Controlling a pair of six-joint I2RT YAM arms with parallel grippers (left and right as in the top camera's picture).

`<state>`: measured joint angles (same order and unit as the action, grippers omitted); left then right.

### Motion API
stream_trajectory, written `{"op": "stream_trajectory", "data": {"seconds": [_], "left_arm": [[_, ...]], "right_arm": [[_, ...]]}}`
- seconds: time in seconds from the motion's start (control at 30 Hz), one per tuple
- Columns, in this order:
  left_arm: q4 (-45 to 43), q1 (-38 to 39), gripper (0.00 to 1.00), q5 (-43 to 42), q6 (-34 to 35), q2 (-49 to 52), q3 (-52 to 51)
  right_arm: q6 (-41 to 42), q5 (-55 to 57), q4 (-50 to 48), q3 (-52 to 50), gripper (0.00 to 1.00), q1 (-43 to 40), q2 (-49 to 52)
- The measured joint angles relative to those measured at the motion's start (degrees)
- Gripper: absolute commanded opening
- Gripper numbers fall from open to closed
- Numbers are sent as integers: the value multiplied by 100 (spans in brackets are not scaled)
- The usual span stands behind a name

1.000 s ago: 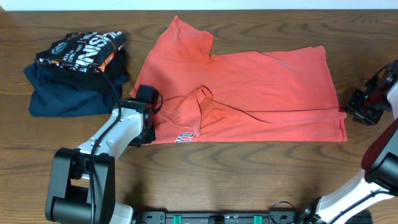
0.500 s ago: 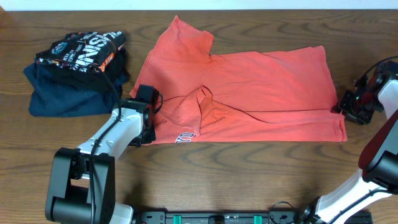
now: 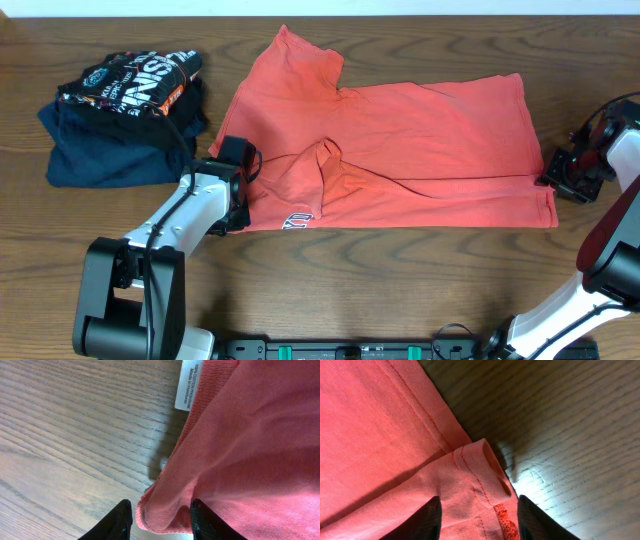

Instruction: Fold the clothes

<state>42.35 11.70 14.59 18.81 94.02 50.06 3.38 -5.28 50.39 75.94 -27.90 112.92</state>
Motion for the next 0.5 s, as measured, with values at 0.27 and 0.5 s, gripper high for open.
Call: {"op": "stream_trajectory", "data": {"seconds": [0.27, 0.5], "left_arm": [[2, 0, 40, 0, 0, 0, 0], [2, 0, 40, 0, 0, 0, 0]], "right_arm": [[9, 42, -59, 0, 3, 0, 2], [2, -52, -192, -2, 1, -2, 9]]}}
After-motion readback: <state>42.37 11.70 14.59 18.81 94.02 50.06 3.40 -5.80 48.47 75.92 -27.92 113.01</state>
